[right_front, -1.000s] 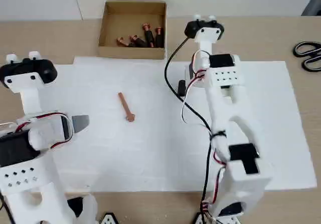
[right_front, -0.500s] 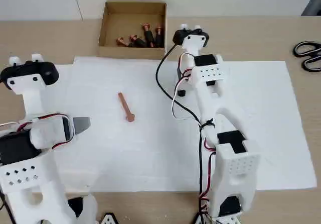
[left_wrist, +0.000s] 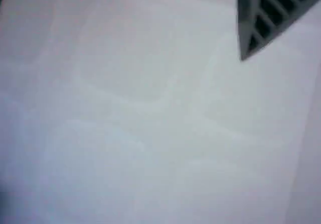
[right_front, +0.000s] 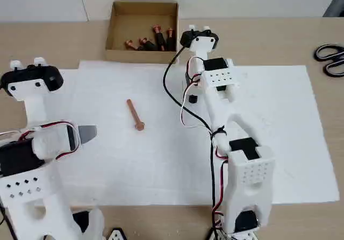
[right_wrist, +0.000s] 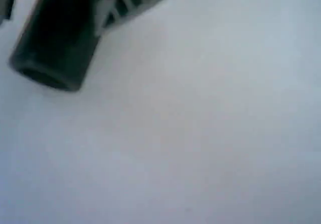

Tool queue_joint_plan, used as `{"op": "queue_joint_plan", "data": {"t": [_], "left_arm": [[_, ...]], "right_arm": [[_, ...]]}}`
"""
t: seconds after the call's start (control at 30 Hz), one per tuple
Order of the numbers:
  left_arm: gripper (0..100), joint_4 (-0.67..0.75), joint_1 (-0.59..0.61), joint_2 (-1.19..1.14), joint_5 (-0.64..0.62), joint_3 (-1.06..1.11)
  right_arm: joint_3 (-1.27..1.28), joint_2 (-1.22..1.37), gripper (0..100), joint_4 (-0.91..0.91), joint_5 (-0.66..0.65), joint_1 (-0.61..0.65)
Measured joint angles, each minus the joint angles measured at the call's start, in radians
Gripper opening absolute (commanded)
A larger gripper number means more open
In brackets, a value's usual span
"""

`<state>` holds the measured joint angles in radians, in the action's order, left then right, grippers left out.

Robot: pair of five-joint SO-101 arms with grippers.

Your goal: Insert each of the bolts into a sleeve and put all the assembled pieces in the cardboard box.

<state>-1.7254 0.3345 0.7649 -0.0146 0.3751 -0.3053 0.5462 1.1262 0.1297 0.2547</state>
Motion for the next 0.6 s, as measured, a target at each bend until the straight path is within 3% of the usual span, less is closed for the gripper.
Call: {"op": "queue_joint_plan", "data": {"t": [0.6], "left_arm": [[30,0.0,0.0,0.0,0.0,0.0]], "right_arm": [[-0.101,0.091,10.4,0.061,0.018,0.009]]}}
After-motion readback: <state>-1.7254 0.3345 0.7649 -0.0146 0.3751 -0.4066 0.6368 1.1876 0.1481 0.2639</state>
